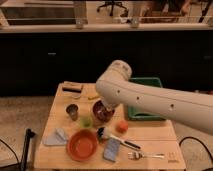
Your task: Place grapes in metal cup
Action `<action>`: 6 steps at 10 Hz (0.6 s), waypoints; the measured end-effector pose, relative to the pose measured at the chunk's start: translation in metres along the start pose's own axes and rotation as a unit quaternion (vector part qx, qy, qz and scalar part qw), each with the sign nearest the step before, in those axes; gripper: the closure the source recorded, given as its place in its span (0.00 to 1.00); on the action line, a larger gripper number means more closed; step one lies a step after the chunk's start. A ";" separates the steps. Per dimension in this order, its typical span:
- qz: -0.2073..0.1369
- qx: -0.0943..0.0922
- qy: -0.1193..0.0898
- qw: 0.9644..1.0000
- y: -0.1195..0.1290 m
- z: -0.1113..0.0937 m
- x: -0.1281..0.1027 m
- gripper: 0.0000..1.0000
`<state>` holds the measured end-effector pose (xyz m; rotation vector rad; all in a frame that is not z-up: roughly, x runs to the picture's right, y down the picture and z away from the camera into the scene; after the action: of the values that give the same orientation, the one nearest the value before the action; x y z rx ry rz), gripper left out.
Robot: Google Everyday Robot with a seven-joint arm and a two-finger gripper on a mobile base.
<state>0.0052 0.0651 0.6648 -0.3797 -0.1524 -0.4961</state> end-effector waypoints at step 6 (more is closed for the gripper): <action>-0.123 0.022 -0.014 0.992 -0.060 -0.023 -0.048 1.00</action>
<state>-0.0643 0.0285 0.6518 -0.3263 -0.2385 -0.7300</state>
